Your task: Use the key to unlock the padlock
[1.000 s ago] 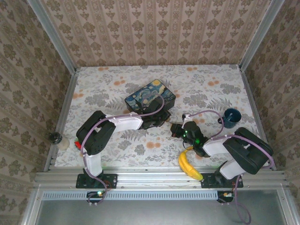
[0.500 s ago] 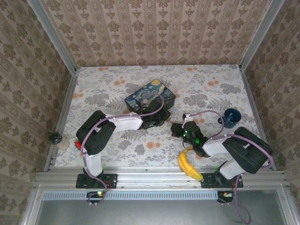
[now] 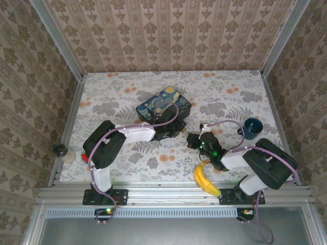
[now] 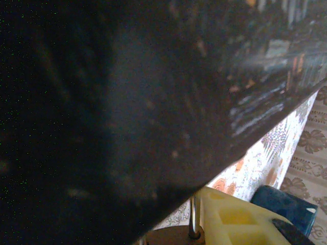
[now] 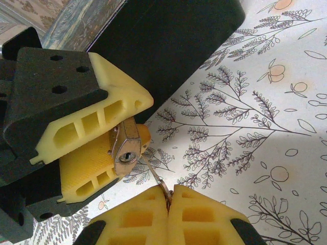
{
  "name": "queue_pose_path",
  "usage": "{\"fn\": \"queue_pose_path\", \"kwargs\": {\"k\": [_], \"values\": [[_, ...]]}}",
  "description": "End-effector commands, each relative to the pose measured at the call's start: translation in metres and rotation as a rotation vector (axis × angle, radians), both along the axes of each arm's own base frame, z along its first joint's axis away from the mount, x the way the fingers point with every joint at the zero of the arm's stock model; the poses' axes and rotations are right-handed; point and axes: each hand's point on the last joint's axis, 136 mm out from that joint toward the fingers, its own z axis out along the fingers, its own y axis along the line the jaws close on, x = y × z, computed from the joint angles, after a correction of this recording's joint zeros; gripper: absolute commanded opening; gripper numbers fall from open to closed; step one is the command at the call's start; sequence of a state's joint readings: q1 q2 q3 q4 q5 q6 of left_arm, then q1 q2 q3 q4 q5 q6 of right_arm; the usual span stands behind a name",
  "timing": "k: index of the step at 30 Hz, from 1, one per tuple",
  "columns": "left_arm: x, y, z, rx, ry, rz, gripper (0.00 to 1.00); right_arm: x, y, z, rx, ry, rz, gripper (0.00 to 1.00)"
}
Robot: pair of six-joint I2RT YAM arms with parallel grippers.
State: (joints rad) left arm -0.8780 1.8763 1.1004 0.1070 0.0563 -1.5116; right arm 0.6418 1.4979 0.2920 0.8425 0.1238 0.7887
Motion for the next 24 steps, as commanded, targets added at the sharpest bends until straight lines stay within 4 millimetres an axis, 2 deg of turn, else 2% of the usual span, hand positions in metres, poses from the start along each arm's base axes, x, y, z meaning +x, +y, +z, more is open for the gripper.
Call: {"fn": "queue_pose_path", "kwargs": {"k": [1, 16, 24], "values": [[-0.0165, -0.0075, -0.0202, -0.053, 0.132, -0.006, 0.00, 0.0119, 0.0039, 0.0226, 0.048, -0.058, -0.024, 0.00], [-0.0186, -0.0114, -0.0238, -0.068, 0.149, -0.014, 0.00, 0.0138, 0.0114, 0.0243, 0.068, -0.055, 0.002, 0.00], [-0.0173, -0.0097, -0.0235, -0.076, 0.149, 0.002, 0.00, 0.0086, 0.0043, 0.0159, 0.074, -0.015, -0.016, 0.00]]}}
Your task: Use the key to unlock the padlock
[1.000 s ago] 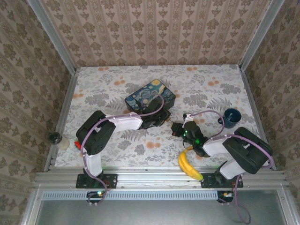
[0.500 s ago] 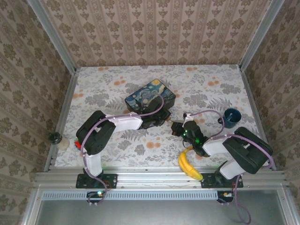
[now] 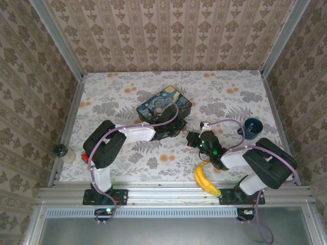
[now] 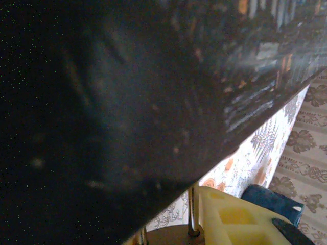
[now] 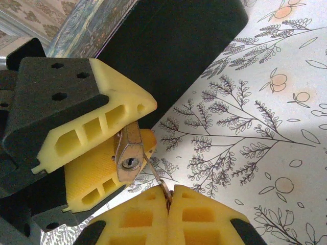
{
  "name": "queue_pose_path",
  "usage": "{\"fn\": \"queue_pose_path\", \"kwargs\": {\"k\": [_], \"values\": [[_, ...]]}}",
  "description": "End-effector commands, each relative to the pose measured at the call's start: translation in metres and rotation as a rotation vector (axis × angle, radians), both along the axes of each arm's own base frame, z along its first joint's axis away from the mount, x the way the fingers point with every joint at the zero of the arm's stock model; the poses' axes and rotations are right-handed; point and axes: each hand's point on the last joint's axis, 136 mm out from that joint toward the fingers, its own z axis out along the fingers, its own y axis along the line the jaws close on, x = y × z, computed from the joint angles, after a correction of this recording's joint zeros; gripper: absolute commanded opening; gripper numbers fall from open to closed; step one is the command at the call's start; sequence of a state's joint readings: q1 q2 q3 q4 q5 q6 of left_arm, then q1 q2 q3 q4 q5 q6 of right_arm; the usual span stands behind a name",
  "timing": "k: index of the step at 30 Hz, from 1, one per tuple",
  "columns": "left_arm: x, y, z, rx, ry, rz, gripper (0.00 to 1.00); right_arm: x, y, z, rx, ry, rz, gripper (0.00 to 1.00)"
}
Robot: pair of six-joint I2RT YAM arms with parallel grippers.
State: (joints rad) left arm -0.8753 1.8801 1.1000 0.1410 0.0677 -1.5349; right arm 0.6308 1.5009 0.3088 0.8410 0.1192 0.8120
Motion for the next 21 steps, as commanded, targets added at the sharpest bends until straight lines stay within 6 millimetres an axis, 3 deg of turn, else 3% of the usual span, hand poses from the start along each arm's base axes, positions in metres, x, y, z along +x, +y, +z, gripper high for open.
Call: {"fn": "queue_pose_path", "kwargs": {"k": [1, 9, 17, 18, 21], "values": [[-0.019, -0.005, -0.027, -0.041, 0.145, -0.008, 0.00, 0.001, 0.002, 0.008, 0.042, -0.006, -0.004, 0.00], [-0.016, -0.002, -0.025, -0.046, 0.136, 0.003, 0.00, -0.011, -0.006, -0.001, 0.041, 0.029, -0.003, 0.00], [-0.016, -0.002, -0.026, -0.045, 0.137, 0.002, 0.00, -0.010, -0.010, 0.007, 0.032, 0.012, -0.017, 0.00], [-0.017, -0.002, -0.027, -0.044, 0.139, 0.002, 0.00, -0.008, -0.011, 0.017, 0.046, -0.011, -0.019, 0.00], [-0.017, -0.002, -0.026, -0.046, 0.138, 0.001, 0.00, -0.007, -0.012, 0.021, 0.047, -0.017, -0.022, 0.00]]}}
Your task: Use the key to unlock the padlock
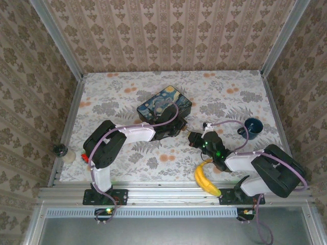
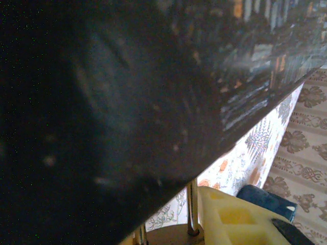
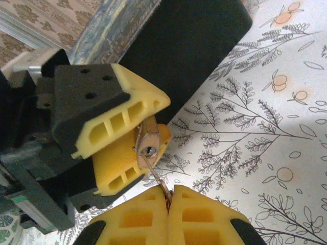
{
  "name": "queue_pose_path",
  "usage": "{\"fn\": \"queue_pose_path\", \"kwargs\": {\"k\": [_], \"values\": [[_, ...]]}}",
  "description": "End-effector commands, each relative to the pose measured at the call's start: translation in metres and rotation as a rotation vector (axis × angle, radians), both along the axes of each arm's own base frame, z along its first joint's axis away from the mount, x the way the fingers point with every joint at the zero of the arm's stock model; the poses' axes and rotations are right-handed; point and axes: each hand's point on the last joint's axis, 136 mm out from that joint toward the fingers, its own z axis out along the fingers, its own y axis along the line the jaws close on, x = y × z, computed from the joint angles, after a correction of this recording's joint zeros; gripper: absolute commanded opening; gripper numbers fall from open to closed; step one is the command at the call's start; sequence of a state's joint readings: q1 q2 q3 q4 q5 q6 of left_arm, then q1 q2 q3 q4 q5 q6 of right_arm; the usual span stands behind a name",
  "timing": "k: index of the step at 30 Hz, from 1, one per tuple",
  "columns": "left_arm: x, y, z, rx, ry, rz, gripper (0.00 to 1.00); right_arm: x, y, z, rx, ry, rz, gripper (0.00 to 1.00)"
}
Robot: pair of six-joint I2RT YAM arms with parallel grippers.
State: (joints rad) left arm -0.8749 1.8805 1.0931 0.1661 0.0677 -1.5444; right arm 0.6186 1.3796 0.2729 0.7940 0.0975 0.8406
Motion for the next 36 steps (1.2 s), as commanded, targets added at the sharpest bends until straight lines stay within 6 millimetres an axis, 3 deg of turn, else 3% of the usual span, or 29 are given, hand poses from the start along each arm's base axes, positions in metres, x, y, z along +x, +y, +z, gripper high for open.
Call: {"fn": "queue_pose_path", "kwargs": {"k": [1, 17, 36], "values": [[-0.018, -0.001, -0.028, -0.030, 0.143, -0.007, 0.00, 0.002, -0.005, 0.004, -0.006, -0.005, -0.019, 0.00], [-0.020, -0.002, -0.032, -0.030, 0.152, -0.011, 0.00, 0.009, 0.008, -0.009, 0.028, 0.026, 0.007, 0.00], [-0.021, -0.002, -0.037, -0.036, 0.158, -0.011, 0.00, 0.010, 0.006, 0.002, 0.023, 0.011, 0.001, 0.00]]}}
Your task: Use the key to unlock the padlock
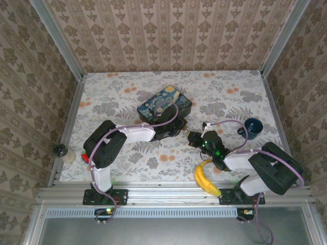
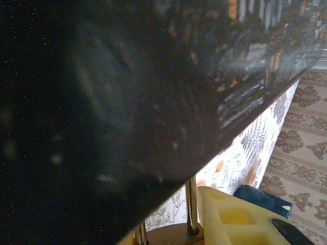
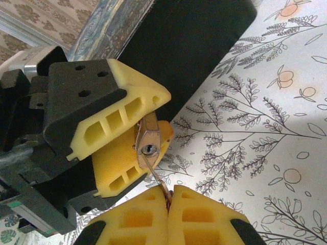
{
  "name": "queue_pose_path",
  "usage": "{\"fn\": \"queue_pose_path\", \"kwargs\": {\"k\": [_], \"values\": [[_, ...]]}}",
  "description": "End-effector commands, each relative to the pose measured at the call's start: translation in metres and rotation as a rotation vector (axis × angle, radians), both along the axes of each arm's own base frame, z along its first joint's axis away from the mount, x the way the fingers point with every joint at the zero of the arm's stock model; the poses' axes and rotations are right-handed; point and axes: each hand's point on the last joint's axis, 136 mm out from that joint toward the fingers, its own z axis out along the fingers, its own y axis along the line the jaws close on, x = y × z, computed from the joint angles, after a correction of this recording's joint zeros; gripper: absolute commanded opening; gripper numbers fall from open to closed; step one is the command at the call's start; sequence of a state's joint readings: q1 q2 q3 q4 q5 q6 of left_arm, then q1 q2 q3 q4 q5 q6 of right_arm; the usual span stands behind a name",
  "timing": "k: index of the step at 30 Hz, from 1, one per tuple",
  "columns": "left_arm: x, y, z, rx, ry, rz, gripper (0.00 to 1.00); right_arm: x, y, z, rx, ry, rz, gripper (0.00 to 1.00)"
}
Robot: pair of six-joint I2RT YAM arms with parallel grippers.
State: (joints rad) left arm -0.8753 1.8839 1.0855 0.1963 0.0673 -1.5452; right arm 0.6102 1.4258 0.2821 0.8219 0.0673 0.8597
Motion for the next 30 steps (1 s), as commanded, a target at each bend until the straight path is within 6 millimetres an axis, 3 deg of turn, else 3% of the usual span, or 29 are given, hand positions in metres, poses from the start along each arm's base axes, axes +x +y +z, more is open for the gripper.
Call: {"fn": "queue_pose_path", "kwargs": {"k": [1, 17, 30], "values": [[-0.0229, -0.0005, -0.0374, -0.023, 0.170, -0.014, 0.00, 0.0080, 0.0017, 0.0075, 0.004, -0.012, -0.012, 0.00], [-0.0228, 0.0001, -0.0363, -0.032, 0.167, -0.013, 0.00, 0.0138, -0.0004, 0.0016, 0.015, 0.003, -0.035, 0.00], [-0.0209, -0.0008, -0.0353, -0.037, 0.163, -0.012, 0.00, 0.0057, -0.0064, 0.0002, 0.009, 0.006, -0.035, 0.00]]}}
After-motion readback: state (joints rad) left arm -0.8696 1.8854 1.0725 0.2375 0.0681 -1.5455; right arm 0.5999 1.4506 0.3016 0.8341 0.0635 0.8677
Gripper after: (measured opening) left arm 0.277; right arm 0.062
